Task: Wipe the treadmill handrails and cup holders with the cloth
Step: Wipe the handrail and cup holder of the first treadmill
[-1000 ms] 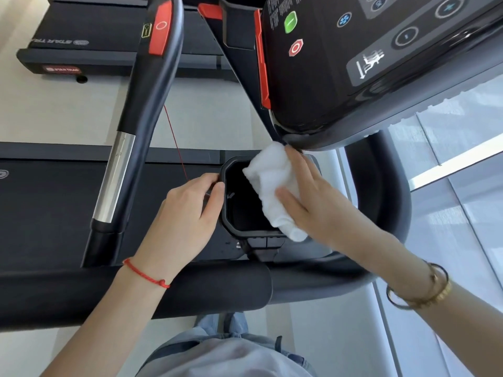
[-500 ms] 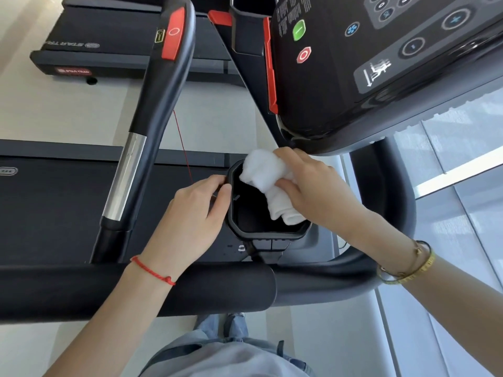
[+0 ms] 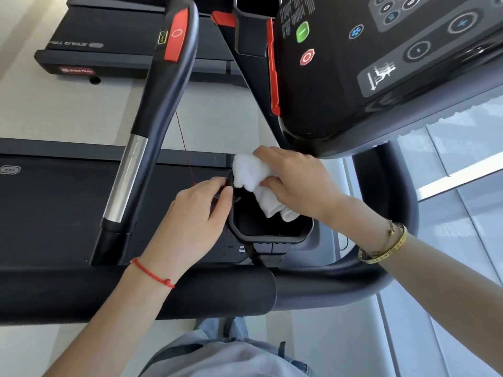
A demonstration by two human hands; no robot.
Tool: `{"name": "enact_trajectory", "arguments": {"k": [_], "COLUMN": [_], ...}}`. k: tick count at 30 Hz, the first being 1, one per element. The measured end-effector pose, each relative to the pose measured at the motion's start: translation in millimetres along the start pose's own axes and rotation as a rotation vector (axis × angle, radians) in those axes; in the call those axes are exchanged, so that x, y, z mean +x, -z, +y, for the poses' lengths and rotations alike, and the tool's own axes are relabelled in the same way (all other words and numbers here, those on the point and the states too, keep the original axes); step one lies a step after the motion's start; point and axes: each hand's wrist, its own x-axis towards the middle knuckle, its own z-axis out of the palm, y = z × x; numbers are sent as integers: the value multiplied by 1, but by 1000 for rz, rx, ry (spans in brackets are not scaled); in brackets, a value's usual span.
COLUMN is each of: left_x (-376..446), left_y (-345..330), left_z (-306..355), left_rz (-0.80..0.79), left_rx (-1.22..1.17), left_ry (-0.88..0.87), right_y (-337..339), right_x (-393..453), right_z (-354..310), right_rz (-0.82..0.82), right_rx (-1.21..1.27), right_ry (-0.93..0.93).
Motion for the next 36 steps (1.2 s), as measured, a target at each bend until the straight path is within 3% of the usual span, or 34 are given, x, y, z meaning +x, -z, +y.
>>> {"name": "enact_trajectory", "arguments": {"k": [13,17,21,24,31,36], "left_x": [-2,-3,-3,-3,-4,-4], "left_y": [0,0,1,0,1,0], "left_z": [0,0,1,1,1,0], "left_rz": [24,38,26,27,22,26], "left_rx": [-4,5,11,24,17,12], "left_ry": [-16,-16,-31,-34,-30,-30], "right_y": [-4,-1,0,-3,7,14], "right_x": [-55,-81,-105,-113,-91,-69], "right_z": [5,-2,-19,-23,-21,-29], "right_rz": [-31,12,94,110,-80,-266], "right_rx": [368,464,370,192,232,24], "right_ry": [-449,-513,-415,-208,96,24]}}
